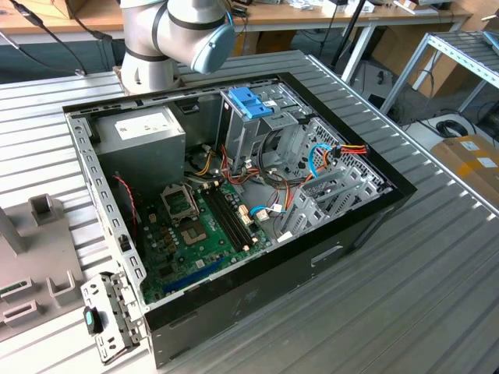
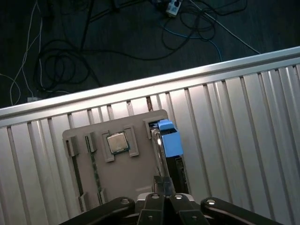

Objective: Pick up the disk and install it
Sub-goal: 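Pick up the disk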

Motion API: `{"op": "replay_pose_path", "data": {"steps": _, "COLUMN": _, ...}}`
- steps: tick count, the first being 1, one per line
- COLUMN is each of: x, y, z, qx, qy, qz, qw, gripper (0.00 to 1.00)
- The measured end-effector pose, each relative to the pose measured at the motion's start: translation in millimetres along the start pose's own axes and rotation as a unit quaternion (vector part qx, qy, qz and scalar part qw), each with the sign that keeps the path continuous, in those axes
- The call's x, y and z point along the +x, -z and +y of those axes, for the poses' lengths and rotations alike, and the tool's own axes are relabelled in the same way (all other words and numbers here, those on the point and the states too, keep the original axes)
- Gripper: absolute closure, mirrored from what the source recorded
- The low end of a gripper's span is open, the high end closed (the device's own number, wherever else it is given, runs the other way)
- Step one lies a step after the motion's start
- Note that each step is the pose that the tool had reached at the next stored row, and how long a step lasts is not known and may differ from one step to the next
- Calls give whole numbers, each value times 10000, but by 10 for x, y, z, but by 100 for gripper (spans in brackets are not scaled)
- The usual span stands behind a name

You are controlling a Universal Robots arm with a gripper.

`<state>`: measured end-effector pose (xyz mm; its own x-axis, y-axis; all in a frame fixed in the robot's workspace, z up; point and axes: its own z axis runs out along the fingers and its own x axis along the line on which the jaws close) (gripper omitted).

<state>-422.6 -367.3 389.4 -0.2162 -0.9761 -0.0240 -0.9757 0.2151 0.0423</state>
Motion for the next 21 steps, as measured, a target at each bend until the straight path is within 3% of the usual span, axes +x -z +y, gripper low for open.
{"op": "replay_pose_path", "data": {"steps": 4, "x": 0, "y": 0, "z": 0, "qx": 0, "qy": 3, "qz": 0, "qw": 10000, "gripper": 83}}
{"op": "replay_pose_path", "data": {"steps": 8, "x": 0, "y": 0, "z": 0, "qx": 0, "qy": 5, "qz": 0, "qw": 10000, "gripper": 64}}
{"op": "replay_pose_path", "data": {"steps": 15, "x": 0, "y": 0, "z": 0, "qx": -1, "qy": 9, "qz": 1, "qw": 10000, "gripper": 63}}
{"op": "replay_pose_path", "data": {"steps": 17, "x": 0, "y": 0, "z": 0, "qx": 0, "qy": 10, "qz": 1, "qw": 10000, "gripper": 51}}
{"op": "replay_pose_path", "data": {"steps": 19, "x": 0, "y": 0, "z": 0, "qx": 0, "qy": 11, "qz": 1, "qw": 10000, "gripper": 51}}
{"op": "replay_pose_path", "data": {"steps": 20, "x": 0, "y": 0, "z": 0, "qx": 0, "qy": 12, "qz": 1, "qw": 10000, "gripper": 44}}
{"op": "replay_pose_path", "data": {"steps": 21, "x": 0, "y": 0, "z": 0, "qx": 0, "qy": 12, "qz": 1, "qw": 10000, "gripper": 44}}
